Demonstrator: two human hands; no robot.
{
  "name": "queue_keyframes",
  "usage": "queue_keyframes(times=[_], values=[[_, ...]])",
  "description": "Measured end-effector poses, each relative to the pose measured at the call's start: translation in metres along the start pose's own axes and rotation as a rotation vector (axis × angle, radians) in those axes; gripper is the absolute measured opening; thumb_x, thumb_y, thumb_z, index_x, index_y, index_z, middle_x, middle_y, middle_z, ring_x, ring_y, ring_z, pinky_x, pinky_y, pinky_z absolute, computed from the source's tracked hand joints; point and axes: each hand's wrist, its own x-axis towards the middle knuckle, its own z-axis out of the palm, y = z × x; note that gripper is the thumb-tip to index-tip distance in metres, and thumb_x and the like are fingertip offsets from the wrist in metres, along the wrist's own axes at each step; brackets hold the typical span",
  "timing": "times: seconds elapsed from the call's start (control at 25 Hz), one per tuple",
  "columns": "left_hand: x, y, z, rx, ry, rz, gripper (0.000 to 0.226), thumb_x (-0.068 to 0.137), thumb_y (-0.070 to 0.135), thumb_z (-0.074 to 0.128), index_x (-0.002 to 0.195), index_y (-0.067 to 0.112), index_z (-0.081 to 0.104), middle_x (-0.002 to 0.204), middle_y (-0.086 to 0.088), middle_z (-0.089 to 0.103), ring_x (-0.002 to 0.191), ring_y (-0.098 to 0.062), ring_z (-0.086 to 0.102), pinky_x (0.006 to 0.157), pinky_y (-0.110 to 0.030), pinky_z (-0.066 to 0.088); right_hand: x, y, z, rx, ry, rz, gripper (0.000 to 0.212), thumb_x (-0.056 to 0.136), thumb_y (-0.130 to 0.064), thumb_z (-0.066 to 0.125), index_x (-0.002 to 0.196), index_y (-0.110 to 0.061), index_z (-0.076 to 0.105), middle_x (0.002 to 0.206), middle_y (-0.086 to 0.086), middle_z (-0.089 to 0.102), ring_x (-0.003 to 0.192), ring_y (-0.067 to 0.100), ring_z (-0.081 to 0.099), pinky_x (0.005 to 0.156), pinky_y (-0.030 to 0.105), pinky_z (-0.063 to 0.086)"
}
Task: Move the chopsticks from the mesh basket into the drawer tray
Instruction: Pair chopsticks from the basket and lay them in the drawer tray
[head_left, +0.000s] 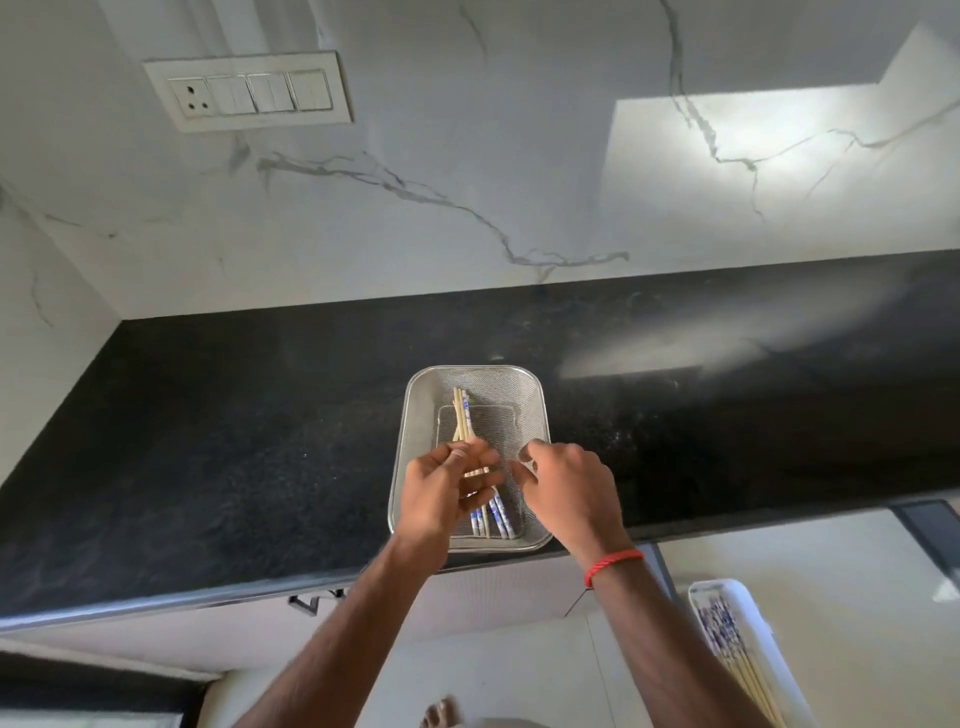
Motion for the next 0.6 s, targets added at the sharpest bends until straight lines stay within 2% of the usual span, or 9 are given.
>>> queue_keyframes(times=[0.08,0.16,0.24,0.36,0.48,0.6], values=[[0.011,0.003,-0.016,-0.042,0.049,-0.013,0.026,0.100,0.017,0.058,0.113,-0.003,0.068,0.100,-0.015,0.077,0.091,-0.031,0.070,0.083,-0.039,0.057,0.007,-0.011,0.016,-0.007,-0.059,-0.008,0.013,0.093,-0.023,0.057,0.098,-0.015,0.067,0.090,0.007,0.073,0.084,0.029,0.071,0.066,0.035,0.055],[0.021,0.008,-0.029,-0.053,0.049,-0.030,0.029,0.099,0.020,0.059,0.114,-0.003,0.068,0.102,-0.017,0.076,0.092,-0.031,0.070,0.084,-0.039,0.057,0.012,-0.019,0.033,-0.011,-0.157,-0.007,0.016,0.094,-0.013,0.053,0.102,-0.014,0.067,0.095,0.008,0.073,0.088,0.028,0.070,0.071,0.036,0.056],[0.030,0.014,-0.039,-0.048,0.028,-0.046,0.028,0.099,0.022,0.059,0.112,-0.002,0.069,0.102,-0.017,0.075,0.093,-0.031,0.069,0.085,-0.040,0.058,0.014,-0.025,0.049,-0.012,-0.221,-0.003,0.013,0.092,-0.014,0.057,0.100,-0.013,0.068,0.094,0.009,0.073,0.086,0.028,0.070,0.072,0.035,0.055],[0.043,0.020,-0.051,-0.015,-0.008,-0.051,0.024,0.099,0.024,0.059,0.105,0.004,0.071,0.104,-0.016,0.076,0.095,-0.031,0.071,0.093,-0.047,0.055,0.016,-0.032,0.065,-0.028,-0.217,0.016,0.017,0.089,-0.007,0.057,0.101,-0.014,0.066,0.089,0.010,0.072,0.084,0.030,0.070,0.068,0.032,0.053],[0.051,0.023,-0.058,0.014,-0.045,-0.071,0.022,0.099,0.025,0.059,0.101,0.007,0.071,0.108,-0.017,0.075,0.096,-0.032,0.070,0.095,-0.050,0.055,0.016,-0.039,0.067,-0.107,-0.265,0.077,0.023,0.089,-0.003,0.052,0.107,-0.012,0.062,0.096,0.013,0.071,0.093,0.036,0.069,0.073,0.039,0.055],[0.056,0.023,-0.062,0.034,-0.078,-0.086,0.025,0.098,0.026,0.059,0.103,0.003,0.070,0.108,-0.019,0.075,0.095,-0.033,0.071,0.095,-0.051,0.054,0.018,-0.040,0.066,-0.064,-0.311,0.169,0.017,0.085,-0.001,0.055,0.098,-0.008,0.064,0.098,0.015,0.070,0.095,0.037,0.067,0.074,0.039,0.053]])
